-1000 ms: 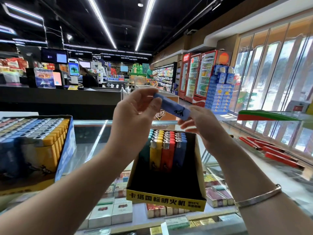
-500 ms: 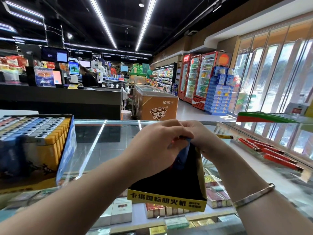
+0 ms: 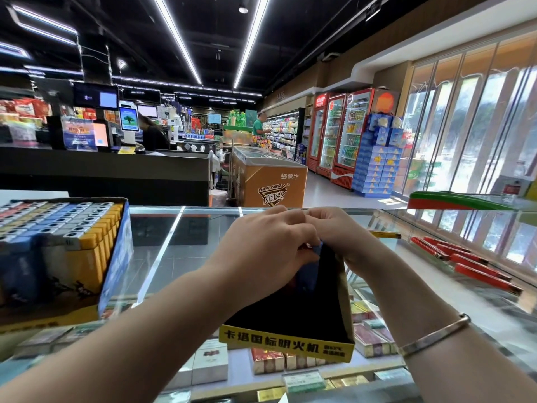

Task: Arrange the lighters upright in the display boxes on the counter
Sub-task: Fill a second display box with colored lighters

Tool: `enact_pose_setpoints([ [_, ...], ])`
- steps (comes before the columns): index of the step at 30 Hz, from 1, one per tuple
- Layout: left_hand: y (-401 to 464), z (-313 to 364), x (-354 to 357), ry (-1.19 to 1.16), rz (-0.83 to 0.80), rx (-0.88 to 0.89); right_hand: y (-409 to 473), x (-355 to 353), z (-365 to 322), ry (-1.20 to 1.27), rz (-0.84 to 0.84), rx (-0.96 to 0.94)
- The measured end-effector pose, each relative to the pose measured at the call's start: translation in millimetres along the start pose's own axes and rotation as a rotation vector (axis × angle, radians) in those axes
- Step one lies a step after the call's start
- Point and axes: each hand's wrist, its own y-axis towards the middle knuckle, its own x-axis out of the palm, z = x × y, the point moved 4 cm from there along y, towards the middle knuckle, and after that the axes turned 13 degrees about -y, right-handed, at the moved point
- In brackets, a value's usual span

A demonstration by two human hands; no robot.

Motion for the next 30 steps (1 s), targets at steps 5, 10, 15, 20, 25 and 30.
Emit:
enact_pose_setpoints([
  [5, 0.0, -8.5, 8.5, -0.147, -0.007, -0.130, 1.9, -1.0, 1.0, -0.022, 0.008, -0.014],
  [10, -2.5, -25.9, 10.0, -0.418, -0.082, -0.264, 2.8, 0.1, 1.2, -0.018, 0.018, -0.042],
  [15, -9.4, -39.4, 17.3, -0.201, 0.011, -0.371, 4.5, -3.3, 4.2, 0.014, 0.040, -0.010],
  [20, -17.0, -57.6, 29.2, -0.739, 0.127, -0.725, 5.4, -12.8, 12.4, -0.007, 0.150, 0.026],
  [25, -26.2, -63.3, 46.0, -1.248, 0.021, -0.908, 5.3, -25.1, 23.8, -0.082, 0.233, 0.076],
  [30, -27.4, -65.2, 52.4, -1.263, -0.003, -0.921, -2.2, -40.4, 17.1, -0.307, 0.706, 0.047],
])
